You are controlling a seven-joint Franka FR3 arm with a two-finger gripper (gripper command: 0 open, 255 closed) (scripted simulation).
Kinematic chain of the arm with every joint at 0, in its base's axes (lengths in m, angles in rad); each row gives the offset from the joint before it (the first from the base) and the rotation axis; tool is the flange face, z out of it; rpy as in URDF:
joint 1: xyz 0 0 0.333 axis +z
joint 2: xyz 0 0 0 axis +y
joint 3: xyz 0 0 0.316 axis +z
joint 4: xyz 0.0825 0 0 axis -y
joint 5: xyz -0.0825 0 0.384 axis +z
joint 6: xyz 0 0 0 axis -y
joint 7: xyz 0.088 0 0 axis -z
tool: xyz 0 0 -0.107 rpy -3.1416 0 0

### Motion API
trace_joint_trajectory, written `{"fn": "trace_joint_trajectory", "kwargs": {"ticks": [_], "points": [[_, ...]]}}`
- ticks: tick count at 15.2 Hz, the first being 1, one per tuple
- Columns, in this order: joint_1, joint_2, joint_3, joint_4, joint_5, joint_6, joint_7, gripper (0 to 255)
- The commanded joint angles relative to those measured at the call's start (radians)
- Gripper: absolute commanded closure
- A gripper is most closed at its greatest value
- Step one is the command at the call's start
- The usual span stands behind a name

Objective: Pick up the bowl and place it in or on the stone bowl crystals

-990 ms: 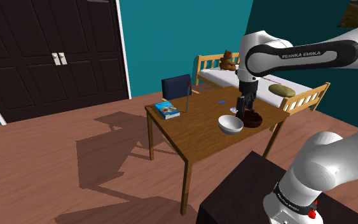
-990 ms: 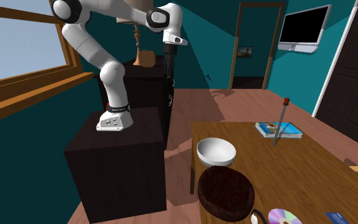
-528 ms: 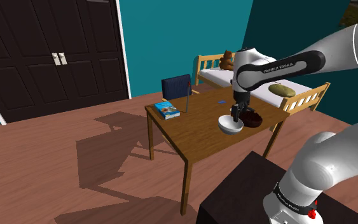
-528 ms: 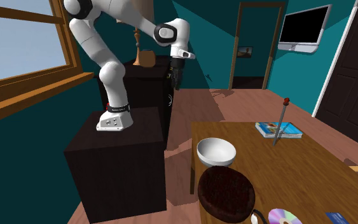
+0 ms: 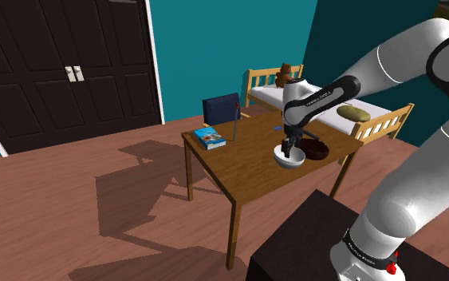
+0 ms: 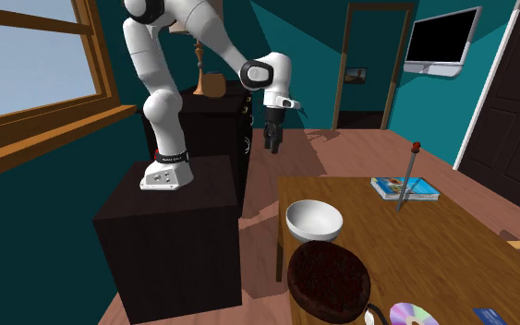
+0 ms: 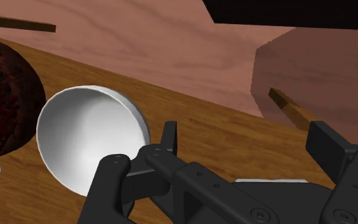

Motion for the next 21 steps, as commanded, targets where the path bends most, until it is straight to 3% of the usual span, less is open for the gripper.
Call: {"fn": "trace_joint_trajectory", "kwargs": {"ticks": [1,8,15,21], "points": [[-0.009,0.080,-0.017,0.024,-0.006,0.068,-0.012,0],[-0.042,0.369,-0.044,0.163,0.019,0.250,-0.057,0],[-0.102,0.648,-0.032,0.363,0.068,0.361,-0.106,0],[-0.122,0.719,-0.025,0.385,0.074,0.413,-0.110,0]]}}
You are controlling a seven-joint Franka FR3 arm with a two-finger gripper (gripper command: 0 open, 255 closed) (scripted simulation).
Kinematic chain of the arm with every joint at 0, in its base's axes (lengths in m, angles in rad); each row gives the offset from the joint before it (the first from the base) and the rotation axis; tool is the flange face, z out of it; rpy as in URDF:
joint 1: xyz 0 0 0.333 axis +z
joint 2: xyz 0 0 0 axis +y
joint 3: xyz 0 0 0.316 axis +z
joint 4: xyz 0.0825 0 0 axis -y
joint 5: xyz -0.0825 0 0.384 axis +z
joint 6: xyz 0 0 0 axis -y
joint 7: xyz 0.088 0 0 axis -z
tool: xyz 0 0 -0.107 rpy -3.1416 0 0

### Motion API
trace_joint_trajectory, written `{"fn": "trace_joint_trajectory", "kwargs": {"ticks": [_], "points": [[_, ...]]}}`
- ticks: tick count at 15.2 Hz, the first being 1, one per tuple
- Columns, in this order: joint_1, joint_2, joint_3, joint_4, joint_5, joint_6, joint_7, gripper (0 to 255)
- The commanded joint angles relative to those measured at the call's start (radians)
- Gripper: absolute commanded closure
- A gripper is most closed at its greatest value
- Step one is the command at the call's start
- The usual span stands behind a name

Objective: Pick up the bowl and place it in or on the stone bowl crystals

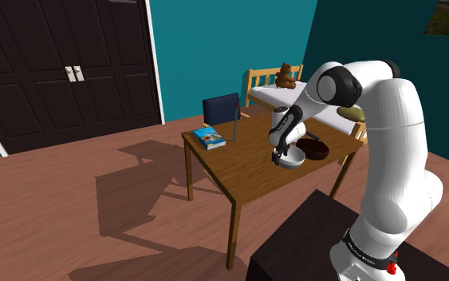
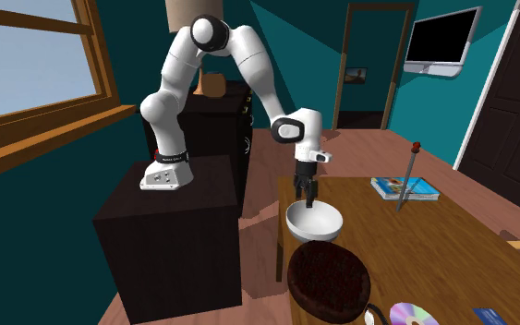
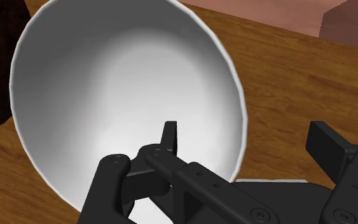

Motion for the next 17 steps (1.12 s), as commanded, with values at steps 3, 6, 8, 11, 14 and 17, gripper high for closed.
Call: {"fn": "trace_joint_trajectory", "kwargs": {"ticks": [3,6,8,11,14,17], "points": [[-0.012,0.046,0.004,0.012,0.004,0.036,-0.002,0],[-0.012,0.046,0.004,0.012,0.004,0.036,-0.002,0],[-0.012,0.046,0.004,0.012,0.004,0.036,-0.002,0],[-0.012,0.046,0.004,0.012,0.004,0.036,-0.002,255],[-0.012,0.046,0.004,0.012,0.004,0.036,-0.002,255],[-0.013,0.046,0.004,0.012,0.004,0.036,-0.003,255]]}}
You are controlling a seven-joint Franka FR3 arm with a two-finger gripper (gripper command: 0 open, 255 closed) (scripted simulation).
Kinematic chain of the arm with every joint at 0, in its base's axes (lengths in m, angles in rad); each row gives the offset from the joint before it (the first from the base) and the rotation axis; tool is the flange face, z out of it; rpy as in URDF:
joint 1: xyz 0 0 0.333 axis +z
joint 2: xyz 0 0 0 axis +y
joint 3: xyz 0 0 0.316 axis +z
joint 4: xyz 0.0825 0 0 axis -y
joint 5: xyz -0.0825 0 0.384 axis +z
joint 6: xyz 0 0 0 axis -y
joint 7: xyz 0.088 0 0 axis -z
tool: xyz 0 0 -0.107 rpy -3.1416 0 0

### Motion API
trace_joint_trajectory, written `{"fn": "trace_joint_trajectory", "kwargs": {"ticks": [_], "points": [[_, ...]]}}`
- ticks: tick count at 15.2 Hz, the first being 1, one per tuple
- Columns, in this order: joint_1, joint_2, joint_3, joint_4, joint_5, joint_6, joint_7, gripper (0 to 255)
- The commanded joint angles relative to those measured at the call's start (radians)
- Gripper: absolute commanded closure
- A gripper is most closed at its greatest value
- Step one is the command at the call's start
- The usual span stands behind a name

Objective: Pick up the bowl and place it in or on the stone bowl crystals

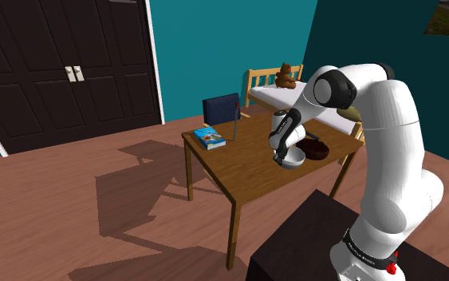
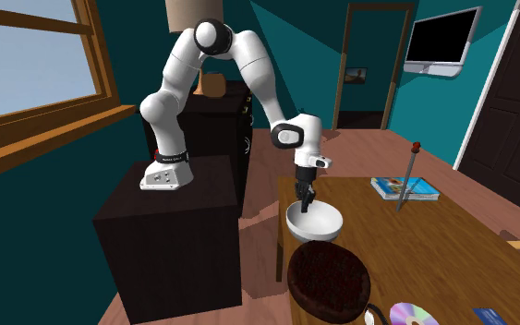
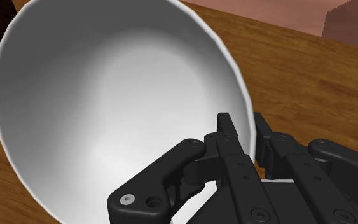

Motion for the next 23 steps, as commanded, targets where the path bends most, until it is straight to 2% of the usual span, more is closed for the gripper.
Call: {"fn": "trace_joint_trajectory", "kwargs": {"ticks": [1,5,23], "points": [[-0.001,0.001,0.000,0.000,0.000,0.000,0.000,255],[0.002,-0.025,-0.003,-0.007,-0.002,-0.018,-0.003,255],[0.024,-0.237,-0.022,-0.026,-0.019,-0.206,-0.035,255]]}}
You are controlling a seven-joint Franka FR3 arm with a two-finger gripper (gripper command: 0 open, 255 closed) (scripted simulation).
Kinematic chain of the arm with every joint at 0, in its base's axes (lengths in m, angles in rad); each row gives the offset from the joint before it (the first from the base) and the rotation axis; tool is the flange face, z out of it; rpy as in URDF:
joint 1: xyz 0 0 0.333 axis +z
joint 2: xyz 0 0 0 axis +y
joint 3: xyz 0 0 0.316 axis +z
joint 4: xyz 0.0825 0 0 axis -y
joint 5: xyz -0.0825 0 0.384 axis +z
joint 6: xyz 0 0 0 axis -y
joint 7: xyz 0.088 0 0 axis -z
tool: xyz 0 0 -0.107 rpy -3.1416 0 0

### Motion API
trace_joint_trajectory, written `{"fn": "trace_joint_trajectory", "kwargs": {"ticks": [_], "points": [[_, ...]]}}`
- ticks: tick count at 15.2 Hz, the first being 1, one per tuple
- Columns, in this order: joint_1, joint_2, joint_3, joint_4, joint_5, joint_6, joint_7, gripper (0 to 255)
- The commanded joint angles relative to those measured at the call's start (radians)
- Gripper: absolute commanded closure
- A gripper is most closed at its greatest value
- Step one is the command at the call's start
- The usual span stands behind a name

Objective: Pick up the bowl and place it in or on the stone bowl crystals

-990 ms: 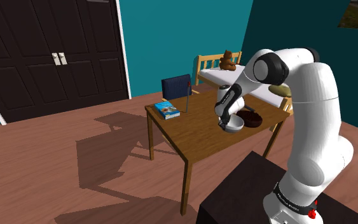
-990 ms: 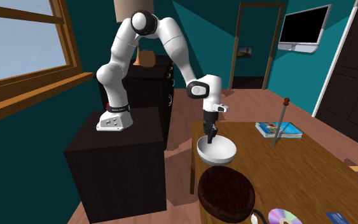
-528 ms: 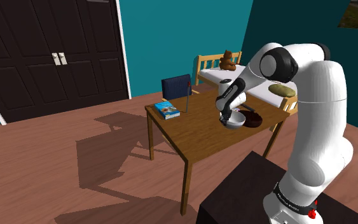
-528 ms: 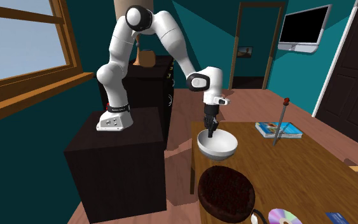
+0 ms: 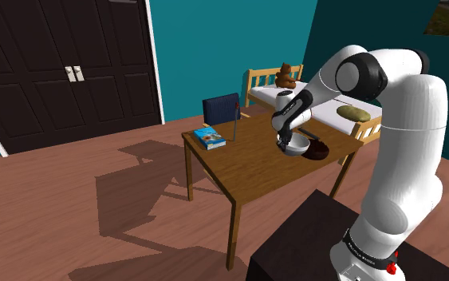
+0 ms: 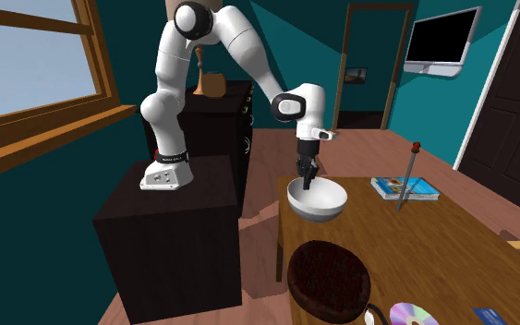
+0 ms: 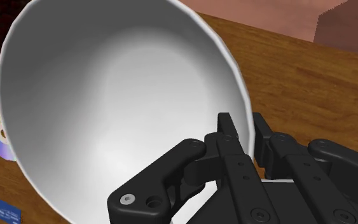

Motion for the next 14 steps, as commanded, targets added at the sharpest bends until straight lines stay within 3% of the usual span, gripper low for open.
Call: {"fn": "trace_joint_trajectory", "kwargs": {"ticks": [1,13,14], "points": [[0.002,-0.023,-0.002,0.001,-0.002,-0.023,-0.003,255],[0.013,-0.134,-0.007,0.027,-0.010,-0.157,-0.023,255],[-0.003,-0.126,-0.014,0.038,-0.004,-0.155,-0.050,255]]}}
